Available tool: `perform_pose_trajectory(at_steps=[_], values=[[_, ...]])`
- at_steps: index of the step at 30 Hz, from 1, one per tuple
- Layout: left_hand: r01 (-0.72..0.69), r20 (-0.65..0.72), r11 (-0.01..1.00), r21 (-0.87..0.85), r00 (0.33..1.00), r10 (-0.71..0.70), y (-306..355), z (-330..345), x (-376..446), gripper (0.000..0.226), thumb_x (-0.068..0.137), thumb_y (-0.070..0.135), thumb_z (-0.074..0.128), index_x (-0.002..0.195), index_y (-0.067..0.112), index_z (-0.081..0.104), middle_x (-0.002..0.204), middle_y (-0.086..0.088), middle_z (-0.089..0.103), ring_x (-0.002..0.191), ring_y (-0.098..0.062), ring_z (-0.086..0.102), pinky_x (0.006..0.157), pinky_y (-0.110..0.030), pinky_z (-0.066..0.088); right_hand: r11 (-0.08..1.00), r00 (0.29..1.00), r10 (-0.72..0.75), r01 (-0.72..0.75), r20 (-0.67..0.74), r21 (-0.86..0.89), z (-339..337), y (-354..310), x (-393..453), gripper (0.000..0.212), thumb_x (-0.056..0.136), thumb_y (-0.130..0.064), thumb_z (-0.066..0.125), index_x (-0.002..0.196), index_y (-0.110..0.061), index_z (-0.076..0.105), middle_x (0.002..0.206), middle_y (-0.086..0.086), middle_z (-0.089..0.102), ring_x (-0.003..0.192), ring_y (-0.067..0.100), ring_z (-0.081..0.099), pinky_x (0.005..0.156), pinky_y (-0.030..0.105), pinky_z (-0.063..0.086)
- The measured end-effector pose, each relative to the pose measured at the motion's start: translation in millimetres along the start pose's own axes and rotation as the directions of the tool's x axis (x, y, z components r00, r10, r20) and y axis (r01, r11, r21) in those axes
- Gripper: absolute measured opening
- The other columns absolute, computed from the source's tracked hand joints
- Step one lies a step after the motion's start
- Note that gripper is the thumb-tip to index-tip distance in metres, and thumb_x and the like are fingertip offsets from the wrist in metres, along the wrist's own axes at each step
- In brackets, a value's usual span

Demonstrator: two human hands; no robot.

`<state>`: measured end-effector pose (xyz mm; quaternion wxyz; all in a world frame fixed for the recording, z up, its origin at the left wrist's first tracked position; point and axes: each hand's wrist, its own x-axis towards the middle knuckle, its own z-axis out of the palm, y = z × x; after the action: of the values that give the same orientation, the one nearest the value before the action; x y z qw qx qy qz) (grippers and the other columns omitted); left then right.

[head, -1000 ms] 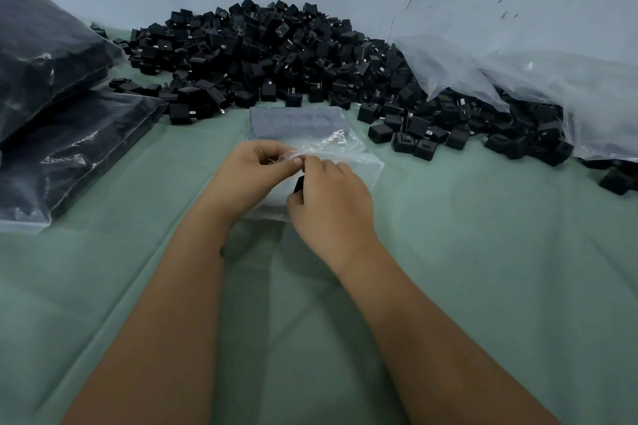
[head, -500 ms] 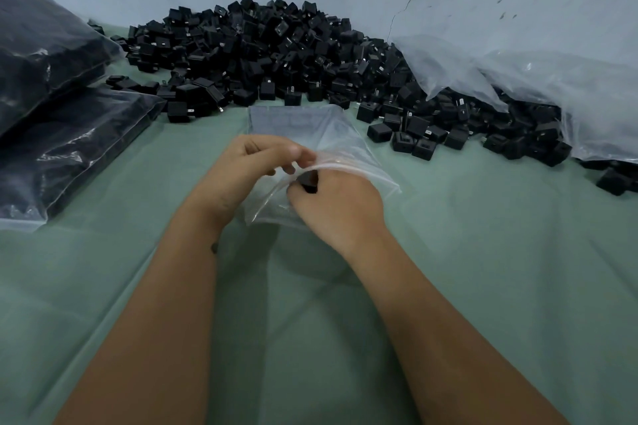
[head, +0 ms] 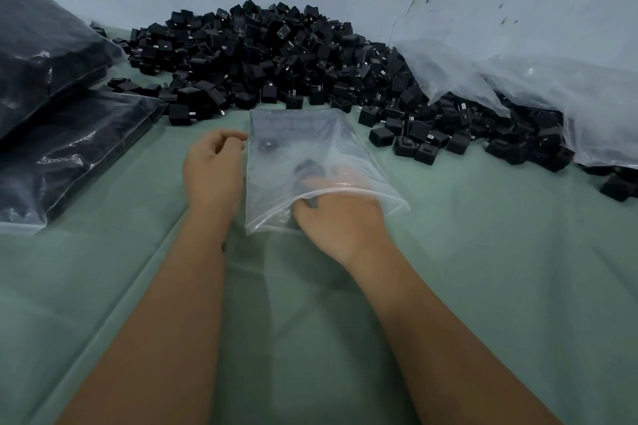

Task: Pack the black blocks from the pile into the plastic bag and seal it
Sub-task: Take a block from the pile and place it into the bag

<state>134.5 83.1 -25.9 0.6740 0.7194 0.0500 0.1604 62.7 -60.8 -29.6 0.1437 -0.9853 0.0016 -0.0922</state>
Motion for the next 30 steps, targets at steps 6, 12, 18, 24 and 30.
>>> perform_pose_trajectory(at_steps=[6,12,18,24,30], values=[[0.031,0.041,0.984,0.178,0.998,-0.039,-8.6,2.6,3.6,0.026,0.090,0.017,0.048,0.103,0.027,0.067,0.068,0.006,0.059,0.039,0.000,0.041,0.039,-0.017,0.036,0.995,0.995,-0.045,0.053,-0.090,0.082,-0.3,-6.5,14.0,0.015,0.090,-0.029,0.039,0.103,-0.025,0.046,0.093,-0.002,0.054,0.085,0.024,0.054,0.072,0.038,0.046],[-0.024,0.109,0.927,0.374,0.994,-0.018,-12.3,4.5,3.7,0.025,0.088,0.021,0.049,0.097,0.028,0.071,0.076,0.003,0.067,0.094,-0.032,0.062,0.079,-0.044,0.054,0.995,1.000,0.007,-0.009,-0.023,-0.095,18.4,-2.9,60.7,0.031,0.097,-0.028,0.039,0.124,-0.018,0.050,0.118,0.005,0.052,0.103,0.024,0.051,0.087,0.033,0.044],[-0.061,0.105,0.894,0.443,0.994,0.016,-12.9,5.2,5.6,0.023,0.086,0.022,0.049,0.090,0.031,0.070,0.079,0.005,0.067,0.100,-0.033,0.059,0.086,-0.046,0.051,0.983,0.990,-0.123,0.112,-0.064,-0.145,26.9,-6.6,85.6,0.031,0.094,-0.026,0.043,0.122,-0.019,0.052,0.108,0.003,0.057,0.094,0.021,0.052,0.077,0.031,0.041],[-0.045,0.099,0.900,0.434,0.995,0.002,-12.4,5.1,6.2,0.027,0.086,0.022,0.047,0.093,0.031,0.072,0.078,0.000,0.068,0.101,-0.034,0.059,0.086,-0.046,0.051,0.991,0.994,-0.079,0.071,-0.069,-0.114,30.9,-3.9,88.7,0.028,0.090,-0.028,0.035,0.111,-0.026,0.053,0.107,0.003,0.052,0.097,0.024,0.048,0.086,0.038,0.045],[-0.040,0.101,0.910,0.412,0.995,-0.002,-9.7,4.7,6.0,0.025,0.084,0.023,0.049,0.092,0.033,0.071,0.083,0.002,0.069,0.100,-0.035,0.060,0.086,-0.046,0.052,0.994,0.996,-0.071,0.074,-0.047,0.074,26.9,-8.9,92.1,0.027,0.093,-0.023,0.047,0.116,-0.017,0.060,0.110,0.008,0.061,0.106,0.030,0.056,0.093,0.044,0.045]])
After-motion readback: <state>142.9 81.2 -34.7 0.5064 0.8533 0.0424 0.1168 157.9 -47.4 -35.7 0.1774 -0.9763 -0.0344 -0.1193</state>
